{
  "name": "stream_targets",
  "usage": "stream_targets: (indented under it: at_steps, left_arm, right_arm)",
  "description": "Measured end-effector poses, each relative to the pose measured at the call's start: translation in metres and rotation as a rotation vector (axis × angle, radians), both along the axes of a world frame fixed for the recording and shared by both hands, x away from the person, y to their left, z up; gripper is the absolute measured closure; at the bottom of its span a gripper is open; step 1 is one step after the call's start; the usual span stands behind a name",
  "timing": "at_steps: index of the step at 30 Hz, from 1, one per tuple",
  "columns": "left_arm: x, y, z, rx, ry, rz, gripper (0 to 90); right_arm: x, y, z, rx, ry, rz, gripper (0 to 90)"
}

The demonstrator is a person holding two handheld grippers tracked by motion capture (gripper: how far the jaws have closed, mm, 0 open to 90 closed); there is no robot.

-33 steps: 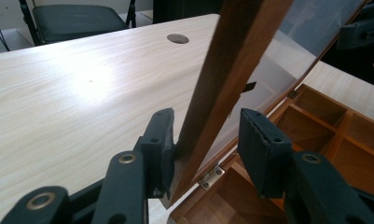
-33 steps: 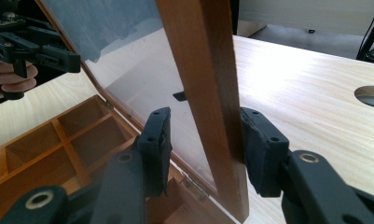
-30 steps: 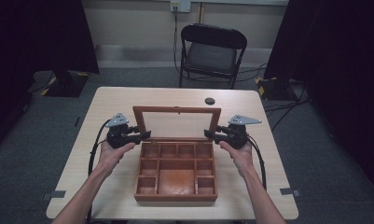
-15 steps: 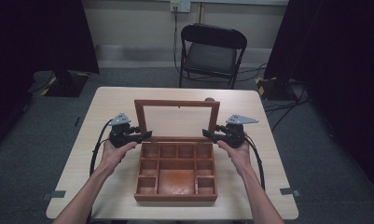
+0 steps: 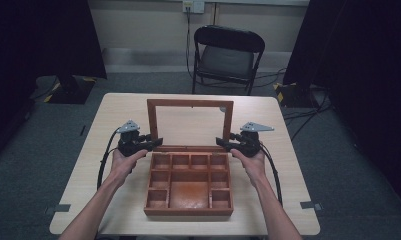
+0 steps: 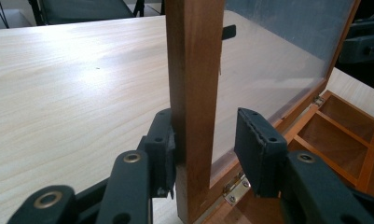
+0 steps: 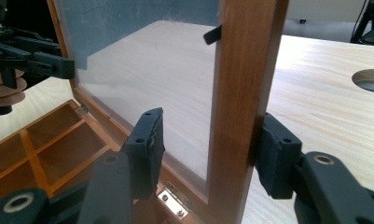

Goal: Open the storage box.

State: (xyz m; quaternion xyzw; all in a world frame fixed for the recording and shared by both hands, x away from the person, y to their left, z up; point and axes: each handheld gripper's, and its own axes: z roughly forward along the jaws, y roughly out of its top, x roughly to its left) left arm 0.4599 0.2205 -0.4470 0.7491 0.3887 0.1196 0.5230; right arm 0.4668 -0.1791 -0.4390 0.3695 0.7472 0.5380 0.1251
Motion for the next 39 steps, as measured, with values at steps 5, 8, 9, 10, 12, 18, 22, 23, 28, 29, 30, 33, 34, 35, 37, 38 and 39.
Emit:
stream_targets:
  at_steps: [5,8,9,10,12,18,22,23,28,29,30,33,34,35,37,38,39]
  left_arm:
    - [0.003,0.000,-0.004,-0.002,0.013,-0.005,58.6]
    - [0.004,-0.001,-0.007,0.007,0.029,-0.012,57.5]
    - [0.004,-0.001,-0.007,0.005,0.030,-0.010,56.5]
    - [0.005,-0.001,-0.008,0.002,0.033,-0.008,55.8]
    - [0.005,-0.001,-0.009,-0.004,0.038,-0.010,55.8]
    - [0.009,-0.001,-0.014,-0.015,0.072,-0.010,55.5]
    - [0.012,0.000,-0.018,-0.044,0.102,-0.014,54.2]
    - [0.013,0.000,-0.019,-0.045,0.107,-0.017,53.9]
    - [0.016,0.001,-0.021,-0.063,0.135,-0.007,52.4]
    - [0.016,0.001,-0.021,-0.063,0.135,-0.007,52.1]
    - [0.016,0.001,-0.022,-0.057,0.137,-0.003,52.1]
    - [0.018,0.001,-0.024,-0.076,0.159,0.001,51.1]
    - [0.018,0.001,-0.025,-0.072,0.164,0.001,50.8]
    - [0.018,0.001,-0.025,-0.072,0.164,0.001,50.1]
    - [0.019,-0.001,-0.025,-0.063,0.180,0.009,47.2]
    - [0.018,-0.003,-0.025,-0.057,0.188,0.013,45.3]
    - [0.019,-0.004,-0.026,-0.051,0.199,0.006,44.1]
  right_arm:
    - [0.004,0.001,-0.003,0.010,0.003,-0.017,49.8]
    - [0.004,0.001,-0.003,0.009,0.005,-0.021,49.3]
    - [0.005,0.001,-0.004,0.006,0.008,-0.024,49.2]
    - [0.005,0.001,-0.004,0.008,0.010,-0.024,49.4]
    - [0.006,0.001,-0.005,0.012,0.015,-0.028,49.4]
    - [0.009,0.003,-0.010,-0.003,0.041,-0.028,45.6]
    - [0.012,0.003,-0.013,-0.002,0.054,-0.034,44.9]
    - [0.012,0.003,-0.014,-0.003,0.062,-0.038,44.5]
    - [0.017,0.005,-0.020,0.005,0.087,-0.055,42.1]
    - [0.018,0.005,-0.021,0.009,0.091,-0.057,41.6]
    - [0.018,0.005,-0.021,0.009,0.091,-0.057,41.6]
    - [0.020,0.007,-0.024,0.006,0.109,-0.063,37.9]
    - [0.021,0.008,-0.024,0.003,0.110,-0.065,37.3]
    - [0.021,0.008,-0.024,0.003,0.110,-0.065,37.3]
    - [0.021,0.009,-0.025,-0.007,0.121,-0.068,35.4]
    - [0.022,0.010,-0.027,-0.021,0.131,-0.066,33.6]
    - [0.022,0.010,-0.029,-0.017,0.140,-0.065,33.3]
